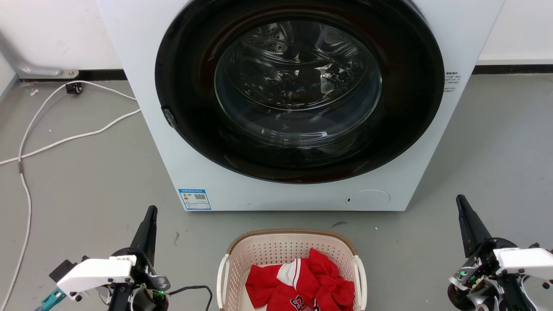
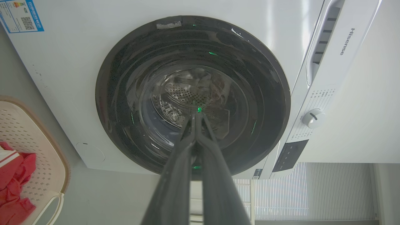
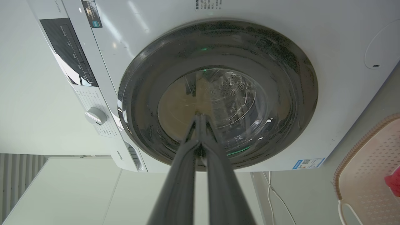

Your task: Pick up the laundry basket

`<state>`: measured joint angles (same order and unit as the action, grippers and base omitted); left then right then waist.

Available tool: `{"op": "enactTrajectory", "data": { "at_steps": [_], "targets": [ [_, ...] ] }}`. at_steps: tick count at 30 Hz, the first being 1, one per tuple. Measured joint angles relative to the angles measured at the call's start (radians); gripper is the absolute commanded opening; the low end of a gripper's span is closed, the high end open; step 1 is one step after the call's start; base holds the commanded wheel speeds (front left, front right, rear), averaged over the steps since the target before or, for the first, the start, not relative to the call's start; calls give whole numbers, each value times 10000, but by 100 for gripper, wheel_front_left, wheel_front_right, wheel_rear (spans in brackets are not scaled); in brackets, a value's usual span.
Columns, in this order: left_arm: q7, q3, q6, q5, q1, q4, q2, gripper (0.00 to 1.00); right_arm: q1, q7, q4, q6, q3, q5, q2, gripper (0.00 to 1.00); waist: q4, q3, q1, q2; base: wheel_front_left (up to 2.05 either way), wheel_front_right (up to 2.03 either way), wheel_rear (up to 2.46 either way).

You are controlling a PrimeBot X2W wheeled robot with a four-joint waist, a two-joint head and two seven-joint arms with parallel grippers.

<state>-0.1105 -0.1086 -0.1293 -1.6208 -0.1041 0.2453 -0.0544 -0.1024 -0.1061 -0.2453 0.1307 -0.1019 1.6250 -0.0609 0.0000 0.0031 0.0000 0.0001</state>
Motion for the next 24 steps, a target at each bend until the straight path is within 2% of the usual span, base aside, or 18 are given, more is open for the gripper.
{"op": "enactTrajectory", "data": {
  "at_steps": [24],
  "targets": [
    [-12, -17, 0, 33, -3, 0, 13, 0, -2, -13, -2, 0, -33, -44, 21, 0, 0, 0, 0, 0, 0, 0, 0]
  ]
}}
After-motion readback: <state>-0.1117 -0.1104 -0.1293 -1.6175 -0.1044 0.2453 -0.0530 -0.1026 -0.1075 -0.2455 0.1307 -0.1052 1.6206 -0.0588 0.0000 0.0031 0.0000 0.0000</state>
